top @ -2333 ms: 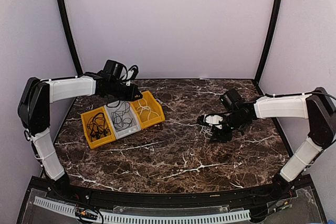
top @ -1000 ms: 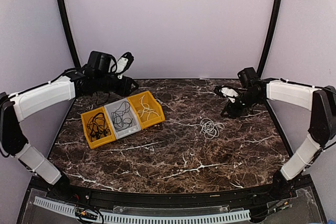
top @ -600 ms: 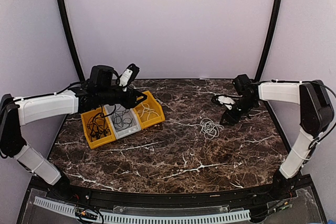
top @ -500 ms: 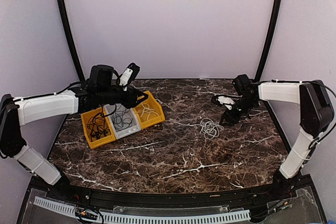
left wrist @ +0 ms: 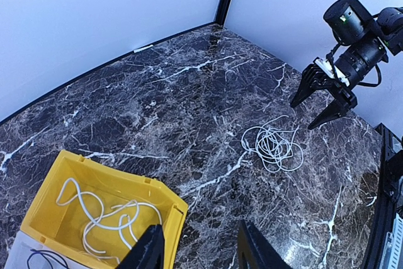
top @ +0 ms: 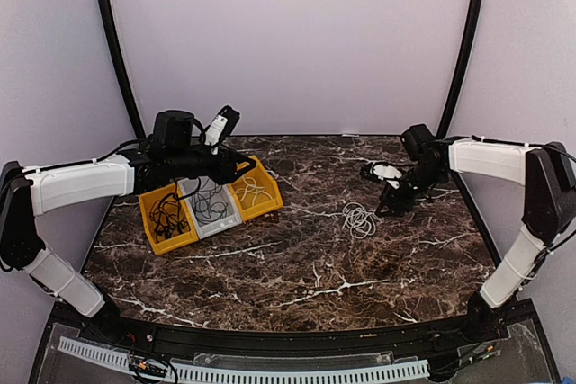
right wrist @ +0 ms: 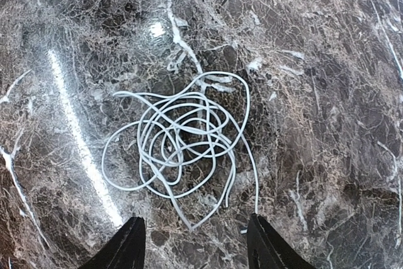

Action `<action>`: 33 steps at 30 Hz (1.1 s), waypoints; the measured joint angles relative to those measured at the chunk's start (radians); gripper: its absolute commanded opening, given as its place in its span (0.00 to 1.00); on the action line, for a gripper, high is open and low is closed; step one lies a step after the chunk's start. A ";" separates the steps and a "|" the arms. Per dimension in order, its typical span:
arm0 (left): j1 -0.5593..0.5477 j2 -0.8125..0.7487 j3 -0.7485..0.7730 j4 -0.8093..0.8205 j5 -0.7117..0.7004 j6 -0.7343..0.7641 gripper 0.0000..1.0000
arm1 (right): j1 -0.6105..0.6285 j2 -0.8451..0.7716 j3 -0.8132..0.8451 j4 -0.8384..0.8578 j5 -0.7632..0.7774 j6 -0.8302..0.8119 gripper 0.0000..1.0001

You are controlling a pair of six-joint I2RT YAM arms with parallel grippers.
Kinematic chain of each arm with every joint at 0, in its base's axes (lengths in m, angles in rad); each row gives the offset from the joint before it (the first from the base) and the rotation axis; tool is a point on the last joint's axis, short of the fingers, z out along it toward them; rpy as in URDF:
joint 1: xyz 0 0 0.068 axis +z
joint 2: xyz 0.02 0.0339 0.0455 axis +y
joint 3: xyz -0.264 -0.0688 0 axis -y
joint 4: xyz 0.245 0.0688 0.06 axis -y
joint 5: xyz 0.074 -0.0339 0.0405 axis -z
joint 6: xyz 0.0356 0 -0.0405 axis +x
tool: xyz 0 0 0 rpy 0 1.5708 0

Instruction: Untangle the cables

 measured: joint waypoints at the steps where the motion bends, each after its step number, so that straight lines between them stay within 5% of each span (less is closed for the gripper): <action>1: -0.001 0.000 0.000 0.001 0.000 0.000 0.43 | 0.001 0.015 0.003 0.001 0.000 -0.001 0.56; 4: -0.003 0.000 0.000 0.005 0.000 0.004 0.43 | 0.005 0.066 0.011 0.009 0.002 -0.004 0.48; 8: -0.009 0.000 -0.002 0.019 0.000 0.018 0.43 | 0.008 0.110 0.014 0.010 0.012 -0.013 0.11; 10: -0.011 0.000 -0.006 0.026 0.001 0.025 0.43 | 0.010 0.113 0.015 0.005 0.010 -0.013 0.00; 16: -0.045 0.000 -0.048 0.081 -0.003 0.047 0.57 | 0.057 0.047 0.024 -0.039 0.005 -0.005 0.00; 23: -0.249 0.007 -0.103 0.229 -0.066 0.066 0.61 | 0.203 -0.174 0.109 -0.134 -0.073 0.000 0.00; 33: -0.488 0.178 -0.144 0.758 -0.244 0.083 0.59 | 0.216 -0.193 0.301 -0.286 -0.225 0.002 0.00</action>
